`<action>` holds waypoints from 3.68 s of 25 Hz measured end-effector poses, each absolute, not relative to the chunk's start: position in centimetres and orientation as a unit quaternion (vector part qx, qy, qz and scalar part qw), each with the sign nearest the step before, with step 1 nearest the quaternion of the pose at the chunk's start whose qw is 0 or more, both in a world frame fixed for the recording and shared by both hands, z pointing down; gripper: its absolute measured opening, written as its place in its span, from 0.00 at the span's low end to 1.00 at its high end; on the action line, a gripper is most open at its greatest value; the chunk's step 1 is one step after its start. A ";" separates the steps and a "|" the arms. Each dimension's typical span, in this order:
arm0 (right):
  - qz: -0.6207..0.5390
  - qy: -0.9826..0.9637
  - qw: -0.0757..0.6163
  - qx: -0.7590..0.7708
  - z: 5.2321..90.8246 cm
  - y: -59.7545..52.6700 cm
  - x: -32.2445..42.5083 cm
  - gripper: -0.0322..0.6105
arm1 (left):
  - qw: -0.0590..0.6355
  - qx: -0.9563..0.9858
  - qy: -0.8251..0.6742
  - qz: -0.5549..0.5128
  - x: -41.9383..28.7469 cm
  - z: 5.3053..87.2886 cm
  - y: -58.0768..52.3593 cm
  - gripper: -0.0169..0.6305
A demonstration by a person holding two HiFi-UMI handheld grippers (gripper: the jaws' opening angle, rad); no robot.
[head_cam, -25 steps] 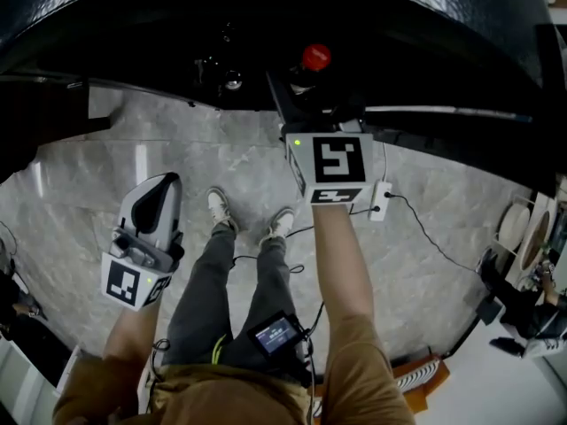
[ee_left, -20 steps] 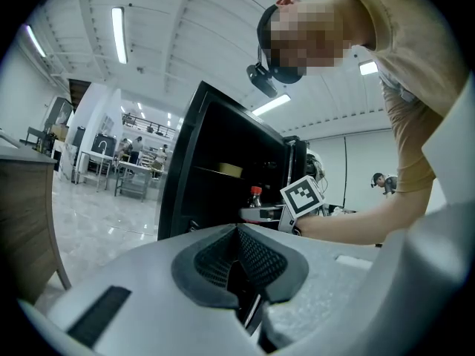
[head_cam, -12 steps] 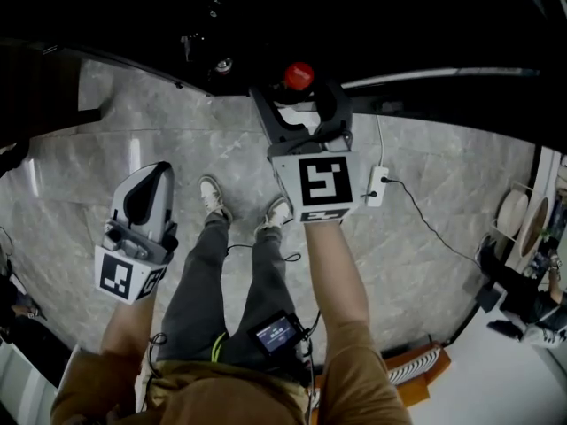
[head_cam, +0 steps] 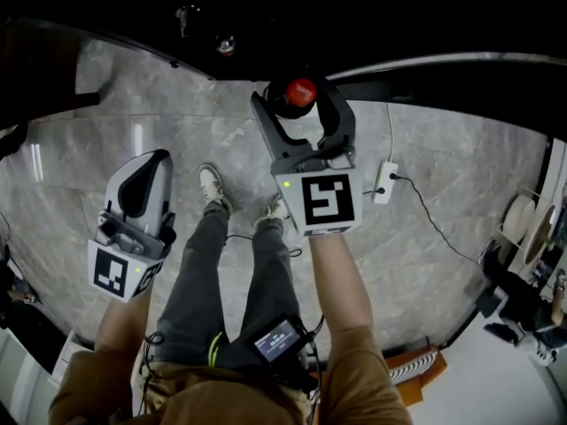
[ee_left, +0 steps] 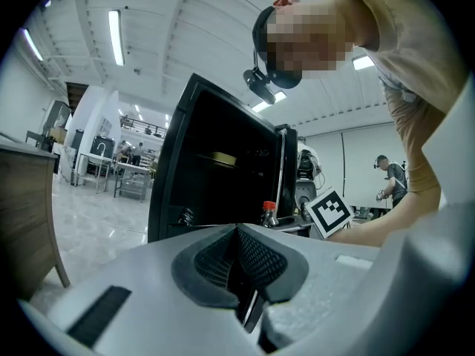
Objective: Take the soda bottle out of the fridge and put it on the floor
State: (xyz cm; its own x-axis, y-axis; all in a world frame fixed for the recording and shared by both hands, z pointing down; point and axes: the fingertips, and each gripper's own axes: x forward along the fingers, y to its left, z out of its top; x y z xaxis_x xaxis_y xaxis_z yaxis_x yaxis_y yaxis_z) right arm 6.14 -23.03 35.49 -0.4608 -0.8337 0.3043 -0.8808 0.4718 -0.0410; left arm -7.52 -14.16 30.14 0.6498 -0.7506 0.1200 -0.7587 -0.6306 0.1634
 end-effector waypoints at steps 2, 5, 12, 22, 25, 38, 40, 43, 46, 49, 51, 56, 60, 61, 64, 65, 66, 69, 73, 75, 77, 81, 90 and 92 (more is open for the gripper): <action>0.100 -0.852 0.126 0.499 37.6 -22.1 6.4 0.52 | 0.103 0.900 -0.423 0.023 -7.1 32.1 -13.4 0.03; 0.101 -0.856 0.128 0.491 40.0 -21.1 6.8 0.52 | 0.105 0.897 -0.429 0.021 -6.5 34.5 -12.5 0.03; 0.098 -0.864 0.132 0.477 44.6 -19.4 7.6 0.52 | 0.113 0.896 -0.429 0.013 -4.7 38.6 -11.1 0.03; 0.089 -0.880 0.158 0.440 52.9 -18.3 6.1 0.52 | 0.071 0.901 -0.428 0.014 -5.1 45.1 -11.6 0.03; 0.091 -0.882 0.158 0.434 55.8 -18.6 5.8 0.52 | 0.062 0.904 -0.423 0.020 -5.0 47.9 -12.5 0.03; 0.086 -0.888 0.178 0.415 65.9 -19.5 4.6 0.52 | 0.035 0.915 -0.401 0.034 -5.0 56.5 -14.5 0.03; 0.084 -0.889 0.184 0.410 67.3 -19.7 4.4 0.52 | 0.035 0.916 -0.398 0.034 -5.0 57.8 -14.8 0.03; 0.078 -0.892 0.190 0.403 69.0 -19.9 4.0 0.52 | 0.033 0.918 -0.394 0.036 -5.2 59.6 -14.9 0.03; 0.073 -0.894 0.194 0.397 70.6 -20.1 3.7 0.52 | 0.037 0.917 -0.396 0.037 -5.7 61.5 -15.1 0.03; 0.070 -0.896 0.208 0.387 72.4 -20.0 3.6 0.52 | 0.046 0.915 -0.399 0.039 -6.4 63.5 -15.2 0.03; 0.071 -0.896 0.214 0.384 73.7 -20.0 3.6 0.52 | 0.048 0.916 -0.397 0.042 -6.7 65.0 -15.3 0.03; 0.075 -0.896 0.222 0.378 76.8 -20.2 3.2 0.52 | 0.041 0.927 -0.368 0.060 -5.9 68.2 -15.9 0.03; 0.065 -0.898 0.237 0.365 79.1 -19.8 2.6 0.52 | 0.036 0.927 -0.369 0.056 -6.0 69.6 -16.3 0.03; 0.062 -0.899 0.241 0.361 79.8 -19.8 2.5 0.52 | 0.036 0.927 -0.368 0.056 -6.0 70.1 -16.4 0.03; 0.053 -0.900 0.257 0.348 81.8 -19.9 2.2 0.52 | 0.033 0.935 -0.345 0.068 -5.3 72.4 -16.1 0.03; 0.051 -0.900 0.260 0.345 82.5 -20.0 2.0 0.52 | 0.032 0.938 -0.337 0.076 -5.1 73.5 -16.0 0.03; 0.051 -0.900 0.262 0.344 83.1 -20.1 1.9 0.52 | 0.032 0.939 -0.331 0.082 -5.1 74.5 -15.8 0.03; 0.063 -0.898 0.257 0.351 85.1 -20.5 1.6 0.52 | 0.041 0.938 -0.333 0.091 -5.7 77.5 -15.8 0.03; 0.094 -0.896 0.247 0.358 88.3 -21.0 1.6 0.52 | 0.055 0.935 -0.337 0.097 -6.3 81.8 -16.1 0.03; 0.089 -0.897 0.251 0.352 89.9 -21.2 1.9 0.52 | 0.061 0.935 -0.336 0.099 -6.4 84.0 -16.5 0.03; 0.090 -0.900 0.251 0.346 91.3 -21.3 2.2 0.52 | 0.064 0.934 -0.341 0.088 -6.4 85.5 -17.4 0.03; 0.124 -0.901 0.241 0.338 94.5 -21.4 2.5 0.52 | 0.052 0.940 -0.330 0.074 -5.4 87.4 -18.5 0.03; 0.106 -0.902 0.271 0.318 99.1 -21.0 1.4 0.52 | 0.036 0.947 -0.312 0.075 -3.8 90.2 -19.0 0.03; 0.102 -0.903 0.275 0.314 99.8 -20.9 1.2 0.52 | 0.034 0.946 -0.315 0.072 -3.7 90.6 -19.2 0.03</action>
